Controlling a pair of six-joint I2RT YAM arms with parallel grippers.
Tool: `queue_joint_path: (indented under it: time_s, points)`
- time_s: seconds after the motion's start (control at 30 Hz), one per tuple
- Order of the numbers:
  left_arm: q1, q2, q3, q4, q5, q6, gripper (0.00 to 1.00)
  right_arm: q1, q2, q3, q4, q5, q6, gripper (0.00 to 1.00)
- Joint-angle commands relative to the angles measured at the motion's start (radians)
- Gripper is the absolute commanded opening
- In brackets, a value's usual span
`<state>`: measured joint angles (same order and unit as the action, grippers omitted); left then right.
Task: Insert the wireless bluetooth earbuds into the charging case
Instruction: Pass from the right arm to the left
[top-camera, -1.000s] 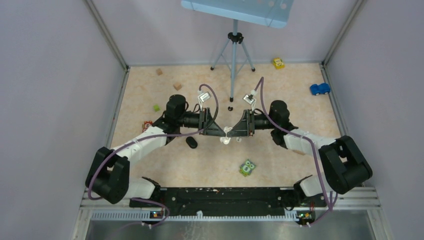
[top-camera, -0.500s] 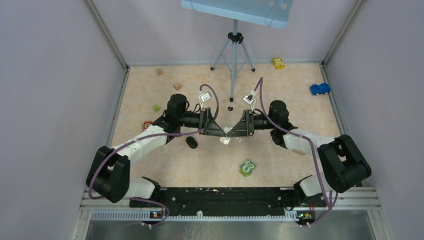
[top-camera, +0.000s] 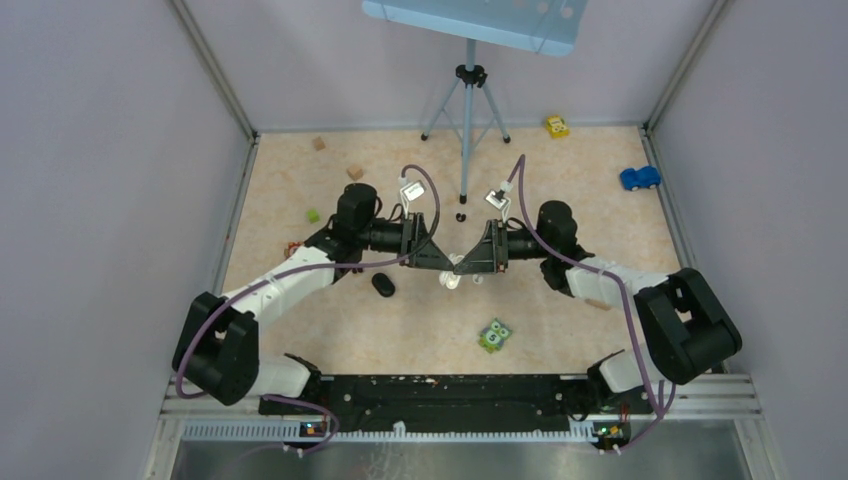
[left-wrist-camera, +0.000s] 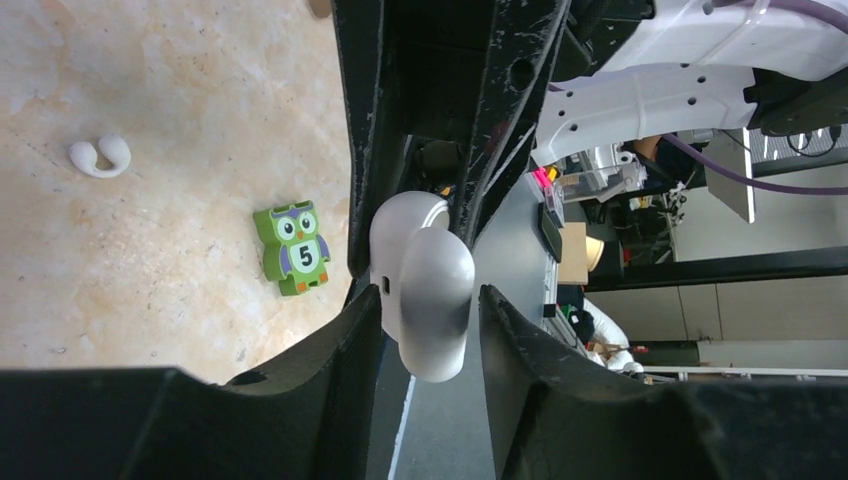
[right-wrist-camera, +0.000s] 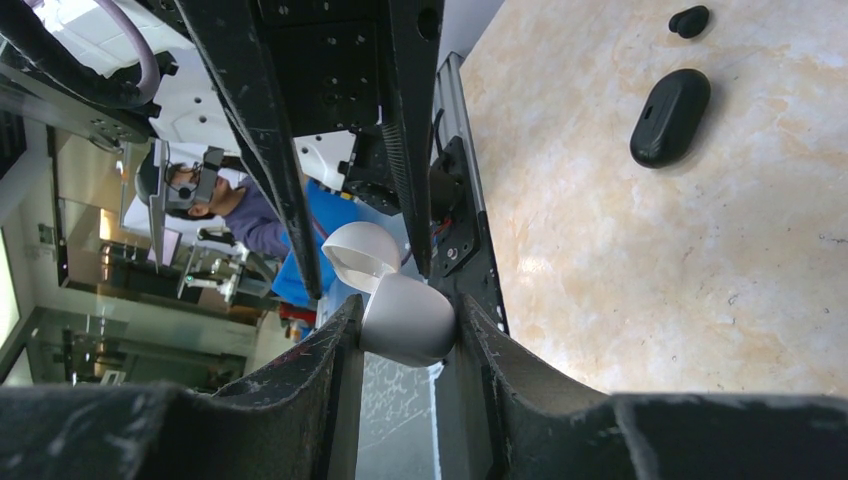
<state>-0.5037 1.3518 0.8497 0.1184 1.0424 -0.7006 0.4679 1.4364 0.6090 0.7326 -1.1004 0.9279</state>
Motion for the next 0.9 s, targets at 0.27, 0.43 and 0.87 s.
queue_joint_path:
  time_s: [0.27, 0.43, 0.87]
  points:
    - [-0.015, 0.018, 0.068, -0.088, -0.002, 0.086, 0.43, -0.006, 0.0, 0.021, 0.046, 0.0, -0.011, 0.0]
    - [-0.014, 0.014, 0.069, -0.108, 0.043, 0.101, 0.52, -0.006, -0.001, 0.021, 0.046, 0.001, -0.012, 0.0]
    - [-0.015, 0.005, 0.087, -0.147, 0.029, 0.132, 0.43, -0.006, -0.01, 0.016, 0.043, 0.0, -0.013, 0.0]
